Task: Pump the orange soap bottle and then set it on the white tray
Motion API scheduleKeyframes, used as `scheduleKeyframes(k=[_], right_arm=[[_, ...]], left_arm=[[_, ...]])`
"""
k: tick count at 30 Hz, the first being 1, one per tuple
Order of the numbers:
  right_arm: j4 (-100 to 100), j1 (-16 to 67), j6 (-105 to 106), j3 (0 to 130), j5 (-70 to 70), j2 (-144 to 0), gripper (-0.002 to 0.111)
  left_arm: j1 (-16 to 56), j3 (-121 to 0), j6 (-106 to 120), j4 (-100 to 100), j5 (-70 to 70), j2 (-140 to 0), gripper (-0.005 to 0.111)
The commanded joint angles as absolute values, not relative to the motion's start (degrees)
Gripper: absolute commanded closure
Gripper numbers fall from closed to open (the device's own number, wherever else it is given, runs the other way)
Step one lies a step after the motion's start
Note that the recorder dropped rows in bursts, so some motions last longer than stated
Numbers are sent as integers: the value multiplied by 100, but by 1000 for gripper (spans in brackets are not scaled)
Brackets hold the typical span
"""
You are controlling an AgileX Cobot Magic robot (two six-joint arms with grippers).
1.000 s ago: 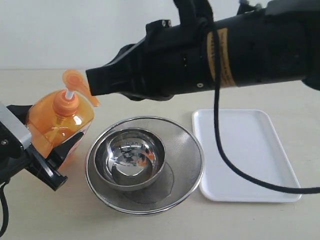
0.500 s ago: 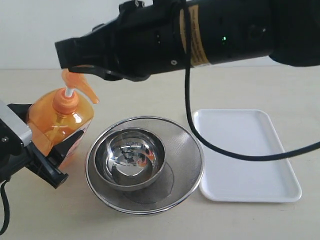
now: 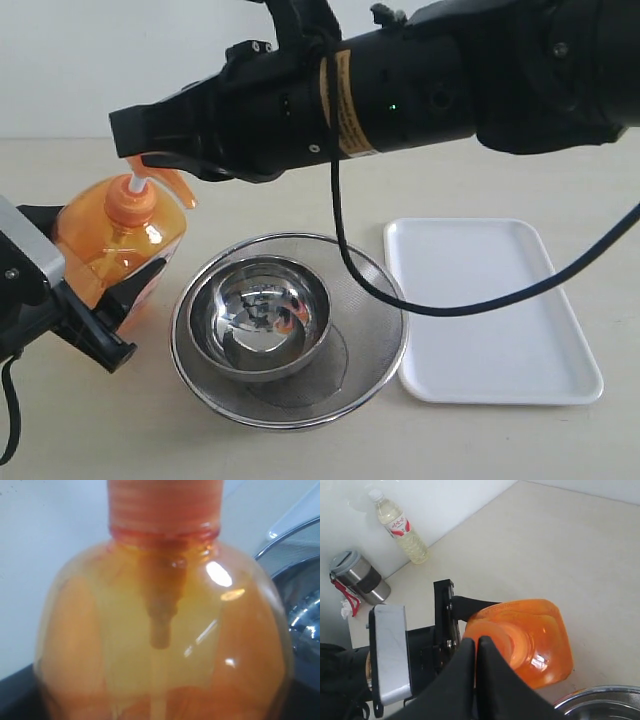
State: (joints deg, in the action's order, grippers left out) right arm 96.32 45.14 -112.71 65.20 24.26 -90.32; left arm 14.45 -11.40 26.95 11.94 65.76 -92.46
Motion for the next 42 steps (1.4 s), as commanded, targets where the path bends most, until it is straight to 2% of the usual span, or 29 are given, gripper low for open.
scheduleKeyframes(k=[1,11,33,42], right_arm=[[9758,4512,-11222,6492,2387,-9269,109],[9814,4512,-11281,6492,2496,-9613,109],[9939,4523,-11340,6469,2507,-9852,109],[9995,4513,-11387,6469,2215,-8996,109]], left_arm=[[1467,-1164,2502,1341,6592,-9232,102],[1467,-1335,2249,1591,6226,-9232,102],[1467,-1335,2144,1697,6372,-9232,102],[1467,-1335,2080,1550,6336,-9232,102]])
